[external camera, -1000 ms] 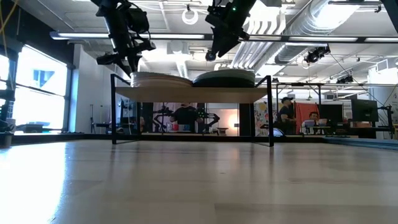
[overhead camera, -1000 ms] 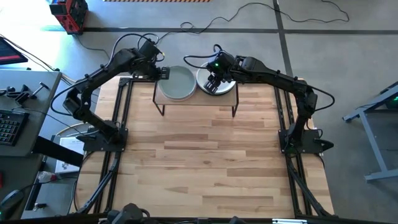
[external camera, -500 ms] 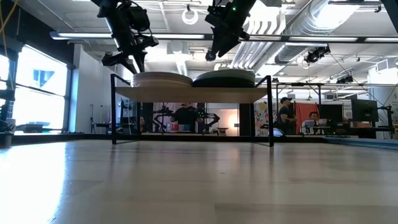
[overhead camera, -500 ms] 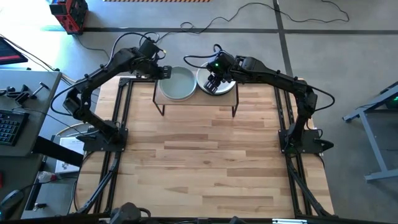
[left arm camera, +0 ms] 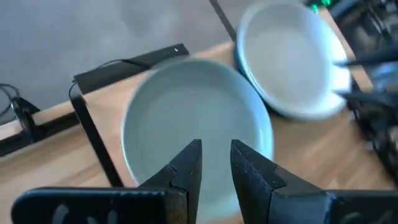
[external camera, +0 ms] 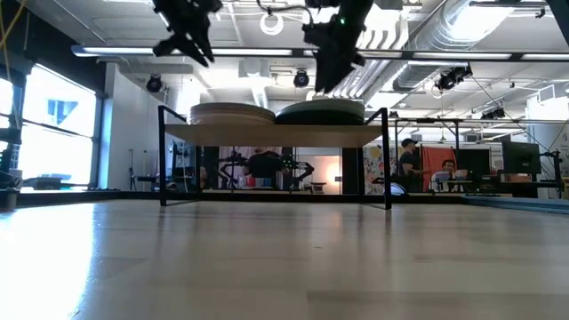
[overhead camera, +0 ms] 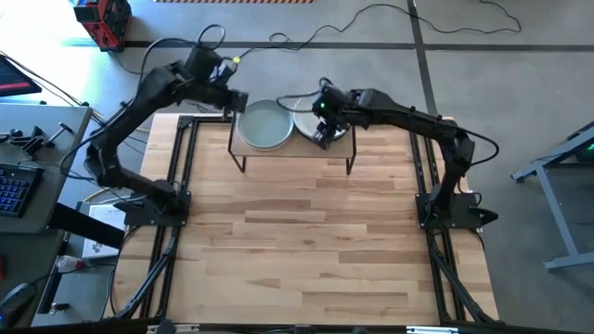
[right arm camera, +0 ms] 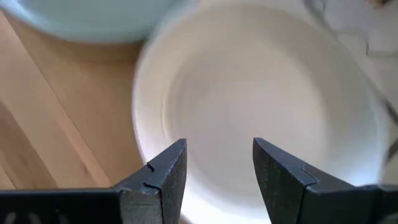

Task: Place and stack plates onto a shelf
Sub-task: Adjust the white plate on the shelf, then return to Home Position

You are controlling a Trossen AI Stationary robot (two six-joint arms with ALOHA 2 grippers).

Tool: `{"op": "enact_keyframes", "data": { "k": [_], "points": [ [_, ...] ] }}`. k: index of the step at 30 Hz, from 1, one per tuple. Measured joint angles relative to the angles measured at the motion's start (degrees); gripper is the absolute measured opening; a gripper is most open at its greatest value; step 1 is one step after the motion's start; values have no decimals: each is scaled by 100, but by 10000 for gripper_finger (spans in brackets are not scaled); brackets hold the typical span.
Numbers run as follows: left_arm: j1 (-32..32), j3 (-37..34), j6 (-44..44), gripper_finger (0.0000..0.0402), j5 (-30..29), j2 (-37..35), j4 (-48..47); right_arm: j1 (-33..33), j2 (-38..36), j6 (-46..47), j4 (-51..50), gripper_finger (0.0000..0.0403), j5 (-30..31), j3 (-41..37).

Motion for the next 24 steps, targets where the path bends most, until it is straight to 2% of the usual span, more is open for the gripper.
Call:
{"op": "enact_keyframes", "data": {
  "k": [3,5,8,12,17,24],
  "points": [
    [-305,-136,212,72,-157,-437,-269,1,-103,141,37,161,-79,-602],
    [-554,-335,231,72,-489,-769,-286,18,-233,257,259,161,-171,-1085],
    [-995,-768,192,72,-959,-1373,-257,64,-518,363,677,161,-396,-1817],
    [-1519,-1441,136,72,-1248,-2174,-220,164,-1012,434,1165,161,-619,-2470],
    [-1841,-2086,-176,72,-1307,-2909,-26,65,-1426,254,2053,161,-602,-2580],
    [-1842,-2791,-303,72,-1327,-3658,-37,-39,-1381,491,2481,160,-739,-2585]
  ]
}}
